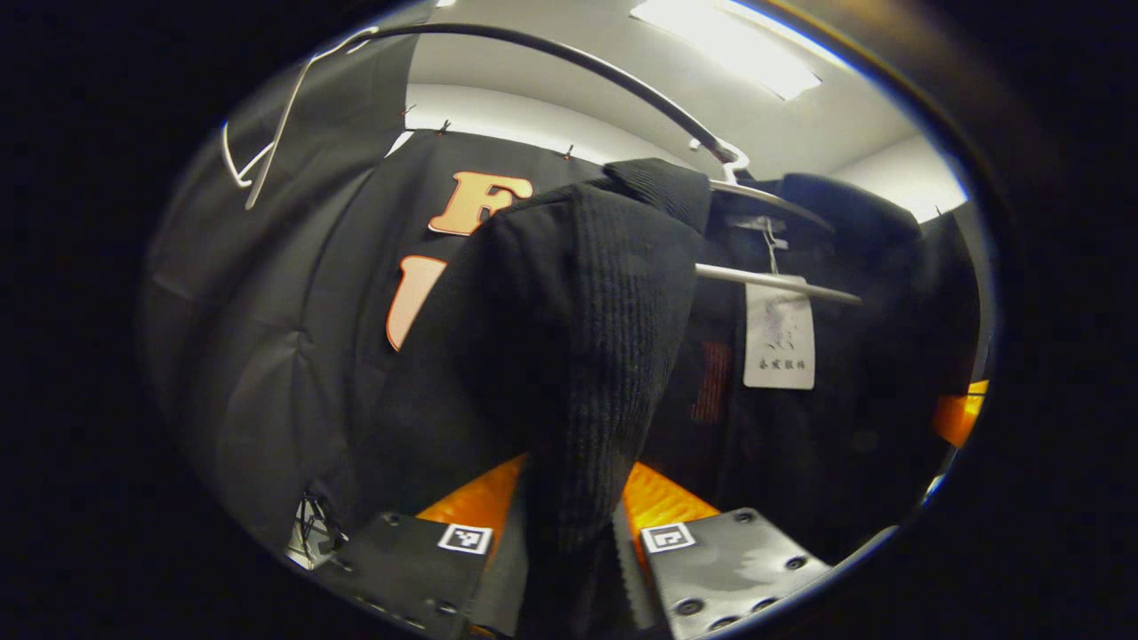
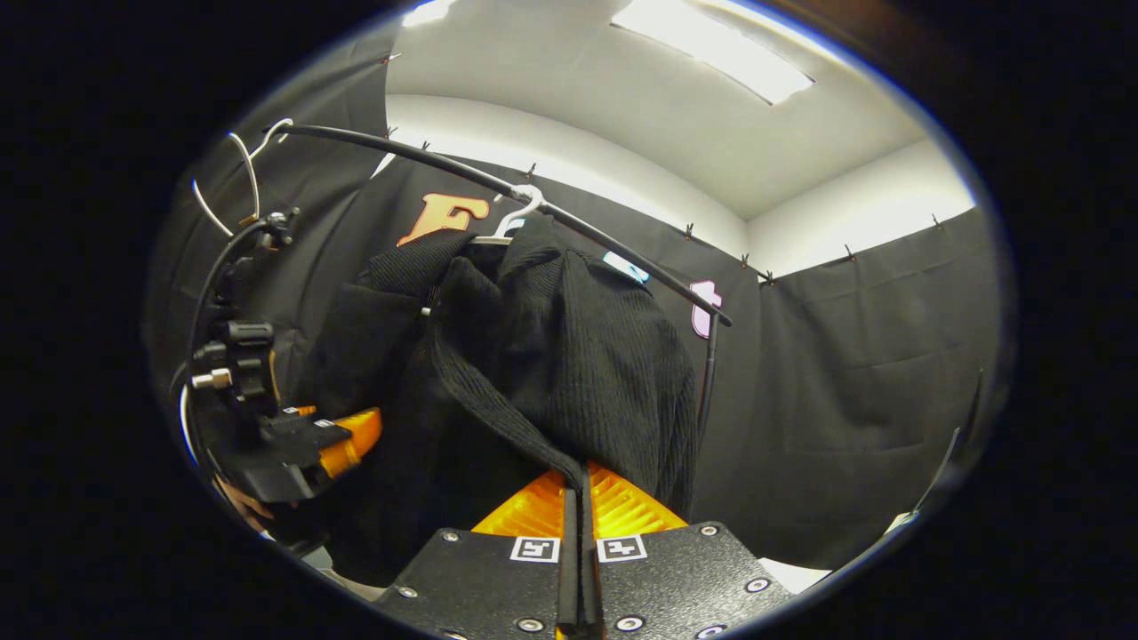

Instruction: Grasp the clothes on the hanger with both hands and then place them into the laundry hamper below.

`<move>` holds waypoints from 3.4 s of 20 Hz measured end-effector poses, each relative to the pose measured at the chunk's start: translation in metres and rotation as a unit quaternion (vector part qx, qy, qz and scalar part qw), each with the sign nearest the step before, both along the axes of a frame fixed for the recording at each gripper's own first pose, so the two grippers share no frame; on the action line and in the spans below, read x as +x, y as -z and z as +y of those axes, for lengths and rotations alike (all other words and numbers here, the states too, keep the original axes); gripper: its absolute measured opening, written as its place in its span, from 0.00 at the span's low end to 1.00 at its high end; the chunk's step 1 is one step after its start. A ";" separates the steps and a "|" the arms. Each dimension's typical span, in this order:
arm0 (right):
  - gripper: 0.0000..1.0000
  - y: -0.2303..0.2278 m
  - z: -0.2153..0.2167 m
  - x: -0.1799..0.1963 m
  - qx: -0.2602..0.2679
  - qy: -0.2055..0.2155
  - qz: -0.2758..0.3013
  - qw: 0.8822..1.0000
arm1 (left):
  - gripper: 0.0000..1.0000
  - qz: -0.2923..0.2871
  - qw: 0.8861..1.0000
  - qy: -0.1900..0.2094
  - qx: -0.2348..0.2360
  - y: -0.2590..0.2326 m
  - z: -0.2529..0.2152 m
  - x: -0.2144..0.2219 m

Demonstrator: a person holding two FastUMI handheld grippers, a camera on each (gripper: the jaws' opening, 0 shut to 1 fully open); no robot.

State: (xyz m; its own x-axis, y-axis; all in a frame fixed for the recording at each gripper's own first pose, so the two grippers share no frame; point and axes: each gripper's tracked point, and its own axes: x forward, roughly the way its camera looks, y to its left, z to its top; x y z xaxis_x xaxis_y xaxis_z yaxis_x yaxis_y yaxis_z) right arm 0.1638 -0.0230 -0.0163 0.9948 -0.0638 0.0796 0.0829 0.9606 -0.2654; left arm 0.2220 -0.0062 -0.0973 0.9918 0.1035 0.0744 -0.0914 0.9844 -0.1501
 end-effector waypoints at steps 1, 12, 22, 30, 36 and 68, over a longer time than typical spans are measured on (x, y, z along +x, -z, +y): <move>0.01 0.000 0.002 0.001 0.004 0.000 -0.001 1.000 | 0.24 -0.009 1.000 -0.002 -0.008 -0.007 0.010 -0.003; 0.00 -0.035 -0.038 -0.026 0.099 -0.006 -0.080 0.992 | 0.11 -0.073 0.989 0.040 0.124 -0.078 0.025 -0.041; 0.00 -0.158 -0.076 -0.013 0.032 0.020 -0.122 0.992 | 0.07 -0.098 0.974 -0.026 0.203 -0.170 0.044 -0.024; 0.00 -0.211 -0.121 0.021 0.025 0.056 -0.123 0.991 | 0.07 -0.111 0.966 -0.085 0.217 -0.231 0.092 -0.011; 0.00 -0.239 -0.168 0.059 0.012 0.105 -0.113 0.988 | 0.07 -0.079 0.963 -0.141 0.215 -0.238 0.141 0.014; 0.00 -0.018 0.001 0.014 0.028 -0.052 -0.007 0.998 | 0.07 -0.004 0.988 -0.070 0.134 -0.128 0.149 -0.067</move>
State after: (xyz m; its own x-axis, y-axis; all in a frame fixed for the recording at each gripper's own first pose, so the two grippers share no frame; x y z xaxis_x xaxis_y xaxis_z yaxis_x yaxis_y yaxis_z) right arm 0.1777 -0.0223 0.0016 0.9950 0.0359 0.0930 -0.0156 0.9775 -0.2105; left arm 0.1555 0.1425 0.0304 0.9685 0.2150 0.1255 -0.2293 0.9667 0.1133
